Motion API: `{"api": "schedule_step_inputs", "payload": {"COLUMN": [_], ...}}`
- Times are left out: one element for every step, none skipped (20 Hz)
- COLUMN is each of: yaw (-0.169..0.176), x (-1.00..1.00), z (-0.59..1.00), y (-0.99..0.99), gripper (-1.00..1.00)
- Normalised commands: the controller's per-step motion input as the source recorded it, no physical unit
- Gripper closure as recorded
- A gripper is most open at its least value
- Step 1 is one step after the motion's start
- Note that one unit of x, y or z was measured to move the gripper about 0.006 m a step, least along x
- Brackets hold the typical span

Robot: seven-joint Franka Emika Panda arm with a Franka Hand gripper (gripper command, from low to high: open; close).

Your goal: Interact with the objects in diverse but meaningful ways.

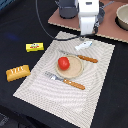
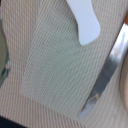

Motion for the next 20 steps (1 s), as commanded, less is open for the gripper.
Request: {"api": "schedule_step_inputs", "payload": {"yaw": [0.101,0.096,0.092,0.097,0.104,0.106,0.103,0.094,0.087,0.083,0.076,0.07,0.068,0.064,0.059,0.055,0.051,0.047,0.043,0.041], "x": [0.33,0.35,0.27,0.26,0.21,0.17,0.13,0.09,0.07,0.03,0.02,0.06,0.03,0.04,0.07,0.11,0.15,0.14,0.16,0.19], "z": [-0.29,-0.25,-0.27,-0.26,-0.29,-0.32,-0.3,-0.29,-0.23,-0.24,-0.21,-0.2,-0.22,-0.18,-0.14,-0.11,-0.08,-0.1,-0.09,-0.09], "y": [0.0,0.05,0.07,0.09,0.06,0.0,0.0,0.0,0.0,0.0,0.0,0.0,0.0,0.0,0.0,0.0,0.0,0.0,0.0,0.0], "gripper": [-1.0,-1.0,-1.0,-1.0,-1.0,-1.0,-1.0,-1.0,-1.0,-1.0,-1.0,-1.0,-1.0,-1.0,-1.0,-1.0,-1.0,-1.0,-1.0,-1.0]}}
